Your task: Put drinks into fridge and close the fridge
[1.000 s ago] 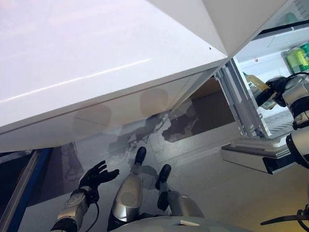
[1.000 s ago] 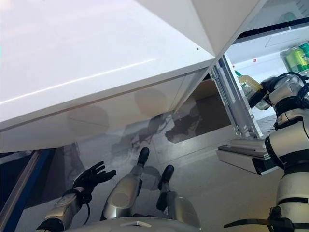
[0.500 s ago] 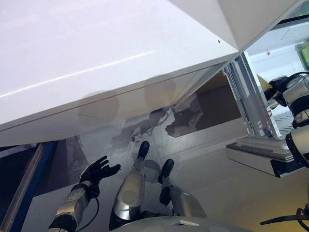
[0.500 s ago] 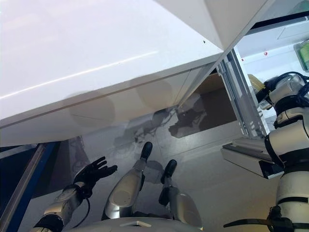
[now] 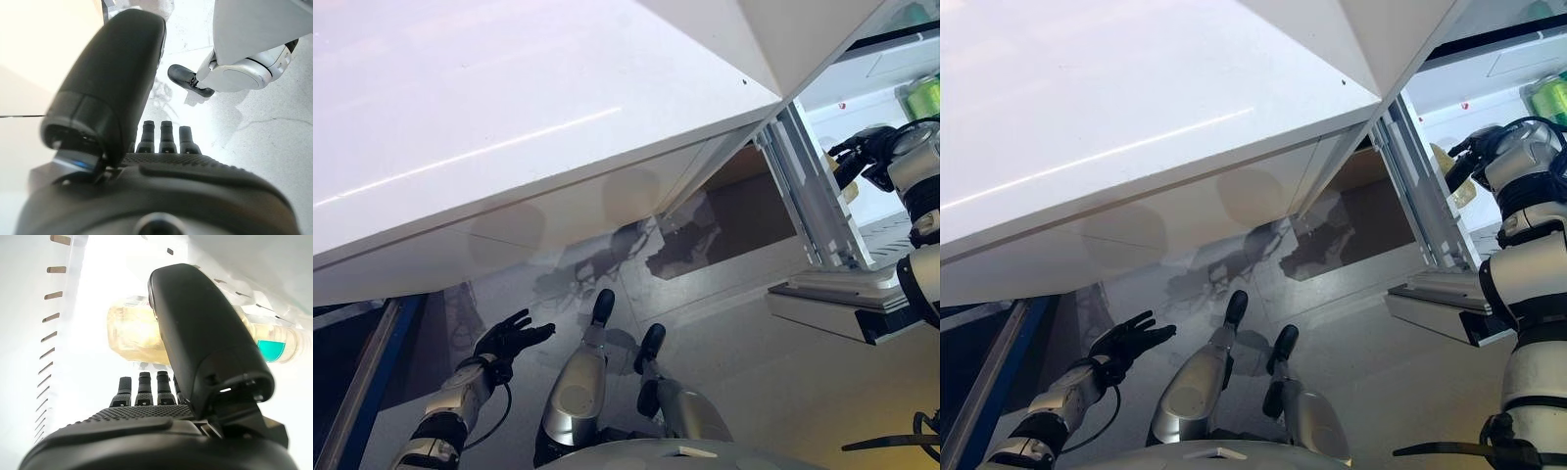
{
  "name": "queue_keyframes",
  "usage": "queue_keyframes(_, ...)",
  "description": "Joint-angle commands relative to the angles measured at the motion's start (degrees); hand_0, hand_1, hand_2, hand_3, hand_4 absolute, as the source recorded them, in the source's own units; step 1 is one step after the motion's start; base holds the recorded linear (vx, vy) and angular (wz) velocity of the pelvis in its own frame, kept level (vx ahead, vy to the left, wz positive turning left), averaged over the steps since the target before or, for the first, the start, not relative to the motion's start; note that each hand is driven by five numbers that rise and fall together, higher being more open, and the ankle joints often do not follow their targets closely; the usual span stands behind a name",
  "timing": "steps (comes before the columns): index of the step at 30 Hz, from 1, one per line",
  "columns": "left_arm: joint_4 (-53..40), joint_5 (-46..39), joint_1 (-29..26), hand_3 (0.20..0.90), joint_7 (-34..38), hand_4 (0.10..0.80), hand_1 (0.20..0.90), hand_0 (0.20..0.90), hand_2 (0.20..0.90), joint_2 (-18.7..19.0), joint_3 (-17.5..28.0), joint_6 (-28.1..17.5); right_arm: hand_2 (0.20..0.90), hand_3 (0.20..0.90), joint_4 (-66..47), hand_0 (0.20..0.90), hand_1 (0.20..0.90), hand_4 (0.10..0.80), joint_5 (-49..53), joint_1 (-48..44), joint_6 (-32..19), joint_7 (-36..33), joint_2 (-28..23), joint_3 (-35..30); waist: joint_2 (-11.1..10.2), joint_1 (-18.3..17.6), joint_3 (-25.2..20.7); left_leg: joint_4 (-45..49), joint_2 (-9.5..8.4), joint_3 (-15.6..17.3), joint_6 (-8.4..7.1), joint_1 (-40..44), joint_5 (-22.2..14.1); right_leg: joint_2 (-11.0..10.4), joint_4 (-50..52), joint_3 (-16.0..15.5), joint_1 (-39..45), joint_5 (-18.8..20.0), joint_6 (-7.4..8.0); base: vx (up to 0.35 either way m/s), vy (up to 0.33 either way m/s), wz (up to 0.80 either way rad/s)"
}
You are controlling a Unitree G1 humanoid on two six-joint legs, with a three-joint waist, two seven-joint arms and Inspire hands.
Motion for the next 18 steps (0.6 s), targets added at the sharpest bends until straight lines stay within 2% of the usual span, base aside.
queue_keyframes(1,1.5,-1.07,3.37,0.9,-0.36,0.8,0.9,0.9,0.9,3.27,-1.08,-0.6,0.9,0.9,-0.75,0.9,0.9,0.8,-0.74,-6.86,0.14,-3.83,-4.08,7.14,-0.49,-1.51,-4.2,0.84,-2.08,-1.34,-0.57,-0.41,-6.72,-1.49,2.4,0.97,-4.52,2.09,4.0,0.0,0.0,0.0)
queue_keyframes(6,2.58,-0.49,3.24,0.9,-0.74,0.8,0.9,0.9,0.9,3.01,-1.23,-0.15,0.9,0.9,-1.25,0.9,0.9,0.8,2.38,-6.44,-1.71,-7.62,-4.86,6.47,-0.42,-2.11,-5.06,0.63,-1.98,-0.92,-0.54,0.62,-6.89,-1.64,2.27,1.12,-3.68,2.04,4.16,0.0,0.0,0.0)
queue_keyframes(13,5.43,2.28,4.43,0.9,-4.41,0.8,0.9,0.9,0.9,1.71,-1.59,0.04,0.9,0.9,-8.55,0.9,0.9,0.8,11.33,-4.6,-9.72,-18.1,-9.38,3.74,-0.06,-4.35,-8.19,0.25,-2.0,-0.1,-0.48,3.0,-7.49,-1.94,1.89,1.8,-1.98,1.92,4.69,0.039,0.031,-0.03)
queue_keyframes(18,8.7,2.87,5.51,0.9,-6.16,0.8,0.9,0.9,0.9,0.81,-1.57,-0.57,0.9,0.9,-22.98,0.9,0.9,0.8,17.32,1.06,-14.64,-29.56,-16.12,-1.6,0.55,-7.96,-10.92,0.0,-2.0,0.99,-0.29,4.98,-8.28,-2.02,1.36,3.27,-0.97,1.96,5.18,0.012,0.027,-0.11)
